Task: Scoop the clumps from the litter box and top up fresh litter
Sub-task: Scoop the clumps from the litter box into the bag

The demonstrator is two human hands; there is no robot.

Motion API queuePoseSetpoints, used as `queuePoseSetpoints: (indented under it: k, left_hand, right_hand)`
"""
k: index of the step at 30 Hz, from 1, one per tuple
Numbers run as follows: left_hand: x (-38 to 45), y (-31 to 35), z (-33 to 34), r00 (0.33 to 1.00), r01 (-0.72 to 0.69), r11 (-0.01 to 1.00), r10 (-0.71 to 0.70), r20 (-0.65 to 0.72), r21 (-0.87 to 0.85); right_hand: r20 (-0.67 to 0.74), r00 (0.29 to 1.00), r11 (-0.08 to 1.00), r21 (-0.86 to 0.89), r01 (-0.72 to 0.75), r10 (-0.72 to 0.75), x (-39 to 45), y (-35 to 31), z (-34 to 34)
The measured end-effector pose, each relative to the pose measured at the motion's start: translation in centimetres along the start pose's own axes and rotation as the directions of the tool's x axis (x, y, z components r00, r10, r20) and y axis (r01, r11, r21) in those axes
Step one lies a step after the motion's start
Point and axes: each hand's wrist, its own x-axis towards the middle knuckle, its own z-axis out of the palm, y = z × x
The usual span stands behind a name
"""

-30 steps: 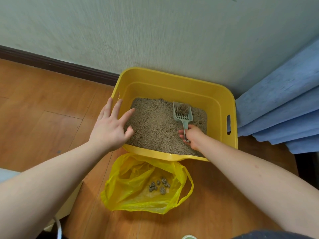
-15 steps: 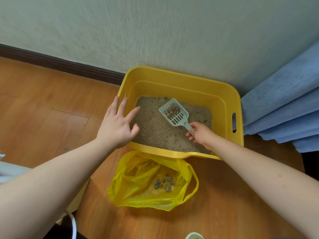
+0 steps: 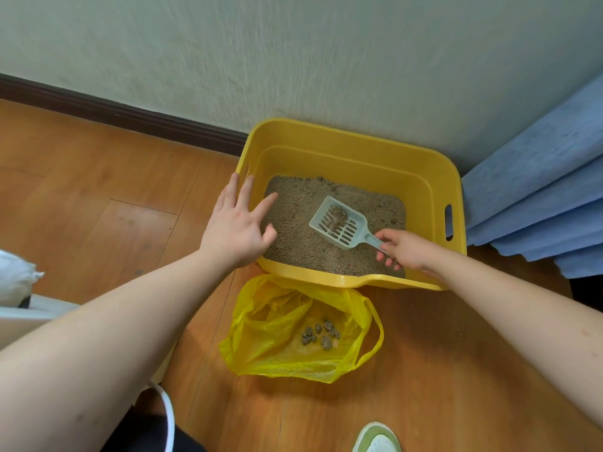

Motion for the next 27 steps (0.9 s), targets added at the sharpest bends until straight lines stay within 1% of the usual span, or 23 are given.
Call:
queuePoseSetpoints:
  k: [2,4,7,9,13,18,23,25,27]
  left_hand:
    - [0.0,0.0,0.0,1.000,-0.003,1.000,0.003,0.004,-0.002]
    - [0.1,0.0,0.0,1.000,-0.005,1.000,0.005,-0.004,-0.007]
    - [0.0,0.1,-0.1,1.000,-0.005,1.000,0.005,-0.010,-0.007]
    - [0.0,0.0,-0.1,1.000,-0.007,1.000,0.007,-0.001,-0.011]
    - [-0.1,0.0,-0.2,1.000,0.001,1.000,-0.001,0.004,-0.019]
    - [0.0,0.0,-0.3,1.000,0.001,1.000,0.000,0.025,-0.020]
    - [0.0,-0.1,-0.4,0.999,0.005,1.000,-0.004,0.044,-0.019]
    - [0.1,-0.1,-0.4,0.999,0.002,1.000,-0.001,0.040,-0.023]
    - [0.1,-0.1,-0.4,0.999,0.002,1.000,-0.001,0.037,-0.026]
  right_hand:
    - [-0.013,1.000,1.000,-0.009,-0.006,0.005,-0.3,0.1,-0.1]
    - [-0.019,1.000,0.998,-0.065,-0.012,0.010,-0.5,0.2,0.0]
    - [-0.082,0.997,0.994,-0.109,-0.008,-0.001,-0.8,0.4,0.0]
    - [-0.125,0.991,0.993,-0.116,0.023,-0.038,-1.5,0.4,0.1]
    - [-0.179,0.971,0.977,-0.165,0.132,-0.161,-4.0,-0.5,0.1]
    - [-0.170,0.934,0.925,-0.277,0.260,-0.313,-8.8,-2.0,0.2]
    - [-0.143,0.944,0.935,-0.243,0.257,-0.297,-12.6,-1.2,3.8]
    - [-0.119,0.940,0.904,-0.334,0.266,-0.321,-13.1,-0.2,5.7]
    - [-0.072,0.932,0.838,-0.466,0.285,-0.356,-13.3,0.9,7.5]
